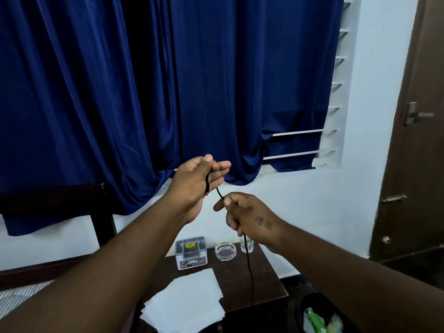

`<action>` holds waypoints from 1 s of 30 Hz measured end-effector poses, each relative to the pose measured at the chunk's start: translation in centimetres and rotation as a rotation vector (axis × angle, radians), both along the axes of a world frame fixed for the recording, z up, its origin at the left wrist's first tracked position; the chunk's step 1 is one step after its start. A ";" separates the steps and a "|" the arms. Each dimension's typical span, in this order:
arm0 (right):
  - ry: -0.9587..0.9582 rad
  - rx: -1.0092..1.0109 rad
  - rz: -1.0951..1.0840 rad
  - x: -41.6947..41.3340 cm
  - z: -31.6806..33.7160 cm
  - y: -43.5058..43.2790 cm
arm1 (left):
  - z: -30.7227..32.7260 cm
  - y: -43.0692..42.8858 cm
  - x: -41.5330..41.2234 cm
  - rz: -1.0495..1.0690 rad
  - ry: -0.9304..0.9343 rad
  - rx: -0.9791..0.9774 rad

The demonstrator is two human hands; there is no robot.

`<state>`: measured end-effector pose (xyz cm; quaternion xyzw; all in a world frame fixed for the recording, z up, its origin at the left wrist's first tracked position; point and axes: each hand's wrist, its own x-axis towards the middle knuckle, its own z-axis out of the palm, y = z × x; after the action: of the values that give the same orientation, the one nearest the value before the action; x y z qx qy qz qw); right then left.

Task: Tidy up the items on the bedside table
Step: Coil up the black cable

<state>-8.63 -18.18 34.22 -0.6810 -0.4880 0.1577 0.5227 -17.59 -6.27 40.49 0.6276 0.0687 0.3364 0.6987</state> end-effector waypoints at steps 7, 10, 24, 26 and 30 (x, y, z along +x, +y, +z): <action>-0.086 -0.089 0.053 -0.1 1.4 -1.0 | -2.3 1.6 0.0 0.187 0.226 0.354; -0.149 -0.087 0.039 0.7 2.8 -1.2 | -2.9 1.3 -0.4 0.142 0.322 0.491; -0.230 0.092 -0.026 3.3 5.6 -1.5 | -2.0 0.7 -1.5 -0.258 0.367 0.187; -0.105 0.174 -0.019 3.3 5.5 -1.3 | -1.9 0.6 -1.6 -0.310 0.293 0.094; 0.100 0.217 -0.056 3.6 3.6 0.0 | -1.5 0.0 -1.4 -0.370 0.135 -0.055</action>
<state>-5.02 -18.17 37.84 -0.6251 -0.4561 0.1231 0.6213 -19.01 -6.28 38.95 0.6314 0.0080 0.1573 0.7593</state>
